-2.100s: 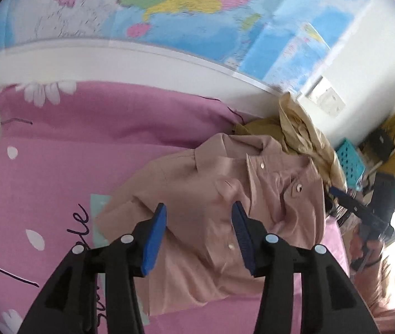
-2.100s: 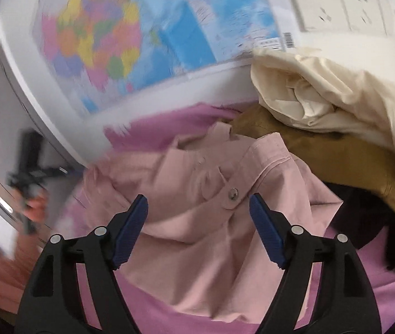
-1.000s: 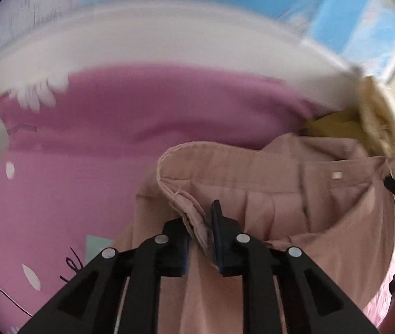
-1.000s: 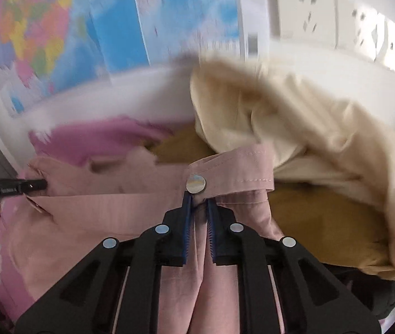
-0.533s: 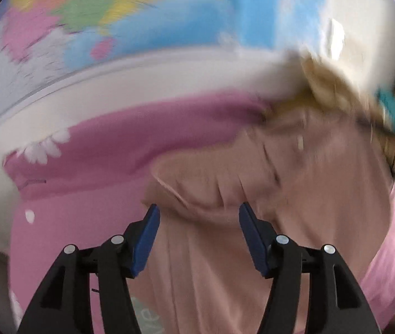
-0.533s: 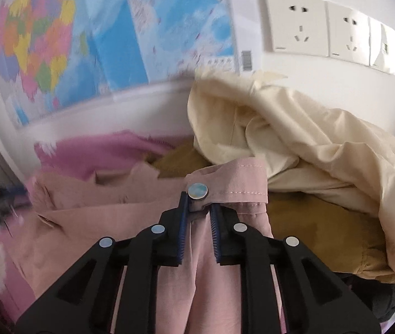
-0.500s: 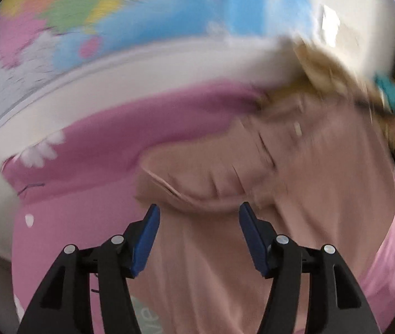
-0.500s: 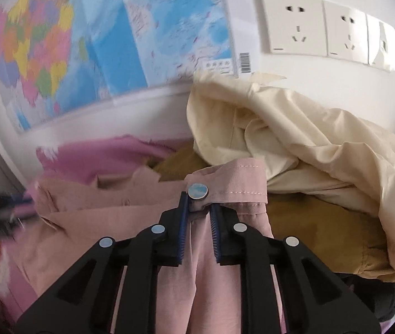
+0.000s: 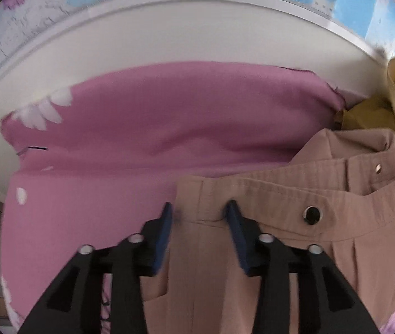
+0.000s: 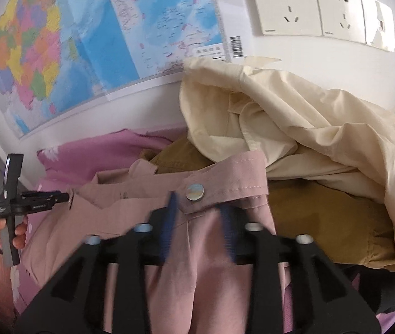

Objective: Fold large clothes

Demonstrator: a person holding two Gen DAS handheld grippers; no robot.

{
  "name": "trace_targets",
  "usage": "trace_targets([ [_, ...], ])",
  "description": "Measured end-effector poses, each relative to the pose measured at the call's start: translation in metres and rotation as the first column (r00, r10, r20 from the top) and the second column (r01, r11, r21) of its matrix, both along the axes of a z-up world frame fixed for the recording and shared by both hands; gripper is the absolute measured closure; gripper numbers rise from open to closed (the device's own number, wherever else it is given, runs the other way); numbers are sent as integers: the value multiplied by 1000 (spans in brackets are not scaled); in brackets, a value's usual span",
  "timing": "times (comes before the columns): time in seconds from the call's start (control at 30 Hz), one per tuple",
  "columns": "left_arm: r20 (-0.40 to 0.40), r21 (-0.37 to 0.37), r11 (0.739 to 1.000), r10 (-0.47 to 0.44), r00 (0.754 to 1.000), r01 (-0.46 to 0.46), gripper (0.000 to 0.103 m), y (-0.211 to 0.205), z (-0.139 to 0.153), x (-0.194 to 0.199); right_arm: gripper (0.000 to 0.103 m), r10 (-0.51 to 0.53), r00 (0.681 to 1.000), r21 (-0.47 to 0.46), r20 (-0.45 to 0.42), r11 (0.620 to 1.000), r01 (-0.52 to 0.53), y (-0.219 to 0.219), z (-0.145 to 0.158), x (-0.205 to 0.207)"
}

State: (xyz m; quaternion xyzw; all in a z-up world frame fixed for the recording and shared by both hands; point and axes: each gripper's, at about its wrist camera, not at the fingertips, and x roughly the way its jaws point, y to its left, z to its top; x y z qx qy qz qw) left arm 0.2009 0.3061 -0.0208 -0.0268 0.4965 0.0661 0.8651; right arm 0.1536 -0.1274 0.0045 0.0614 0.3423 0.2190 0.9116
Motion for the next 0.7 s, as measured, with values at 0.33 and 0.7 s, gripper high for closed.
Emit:
trace_targets([
  [0.33,122,-9,999,-44,992,45,47,5,30,-90,46,88,990,-131,111,989,-73,-7,-1,-47],
  [0.7,88,-99,995,4,996,5,40,24,-7,-115,37,28,1000,-132,7,991,-27,-17,-27,-35],
])
